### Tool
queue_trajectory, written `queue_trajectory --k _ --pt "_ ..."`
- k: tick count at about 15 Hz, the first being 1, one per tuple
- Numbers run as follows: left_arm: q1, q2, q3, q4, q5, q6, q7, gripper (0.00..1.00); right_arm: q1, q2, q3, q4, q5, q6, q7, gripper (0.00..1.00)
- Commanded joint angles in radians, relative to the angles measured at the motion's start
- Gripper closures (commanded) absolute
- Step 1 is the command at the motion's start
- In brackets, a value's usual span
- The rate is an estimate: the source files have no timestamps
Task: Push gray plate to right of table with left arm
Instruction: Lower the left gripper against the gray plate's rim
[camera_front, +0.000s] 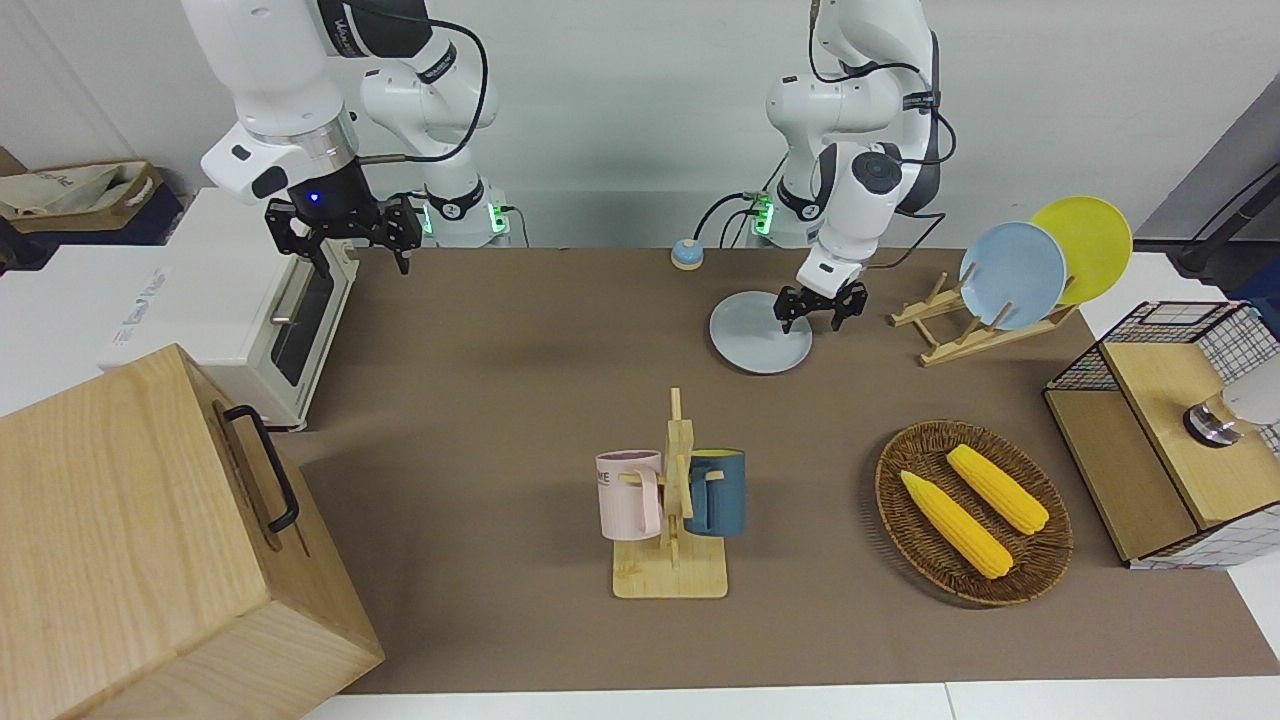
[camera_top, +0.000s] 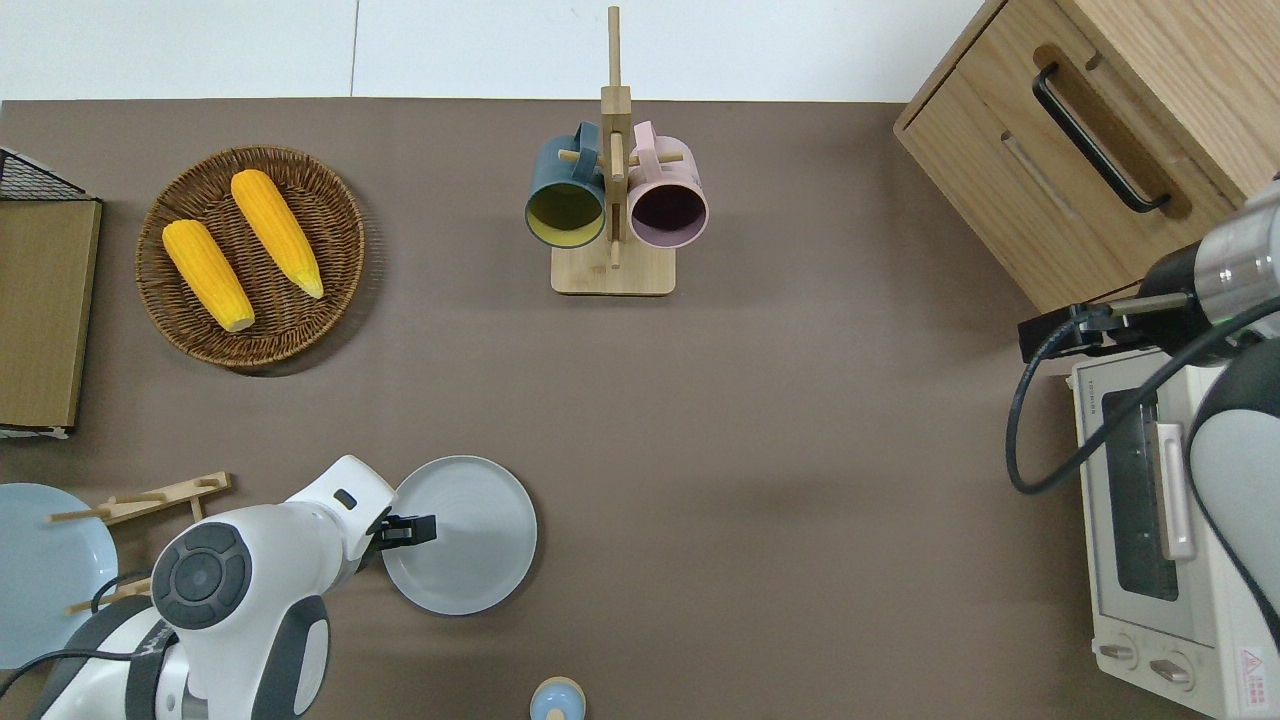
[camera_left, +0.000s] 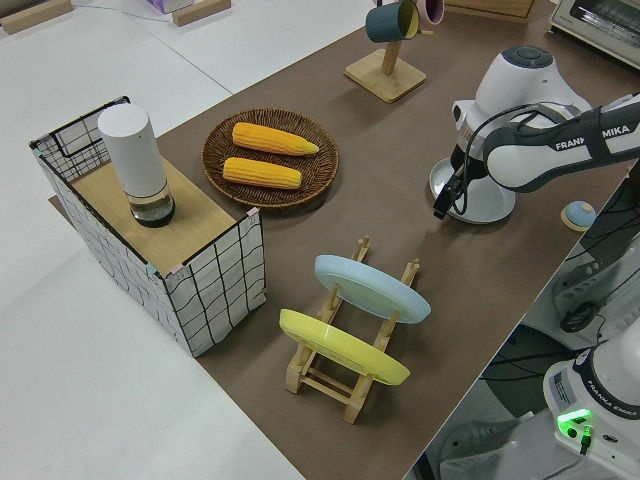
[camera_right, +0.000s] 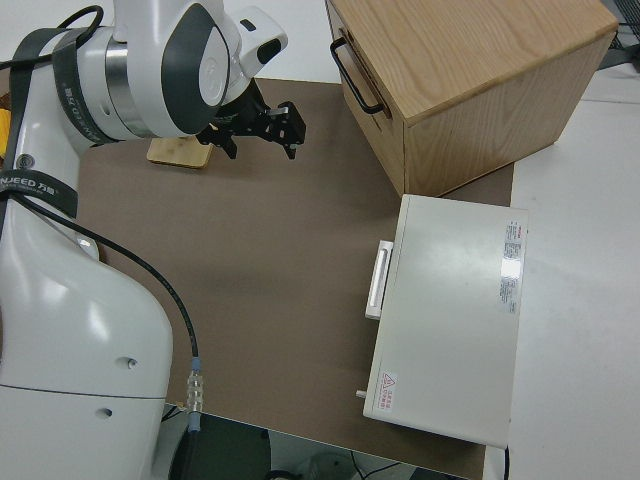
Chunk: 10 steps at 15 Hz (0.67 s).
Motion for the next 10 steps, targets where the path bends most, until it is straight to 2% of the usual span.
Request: queue_trajectory --k 1,5,6,7,10 --pt "-0.016 0.002 0.009 -0.027 -0.016 0.038 -0.007 0.01 -0.001 -0.006 0.000 0.001 0.007 -0.011 0.003 0.017" --pt "-0.017 0.019 0.009 -0.029 -0.016 0.056 -0.005 0.02 -0.001 -0.006 0.000 0.001 0.007 -0.011 0.003 0.017" --pt "-0.017 0.020 0.009 -0.030 -0.016 0.059 -0.005 0.08 -0.001 -0.006 0.000 0.001 0.007 -0.011 0.003 0.017" --pt "-0.017 0.025 0.009 -0.030 -0.016 0.059 -0.005 0.18 -0.001 -0.006 0.000 0.001 0.007 -0.011 0.003 0.017" --pt "-0.017 0.025 0.009 -0.030 -0.016 0.059 -0.005 0.64 -0.001 -0.006 0.000 0.001 0.007 -0.011 0.003 0.017"
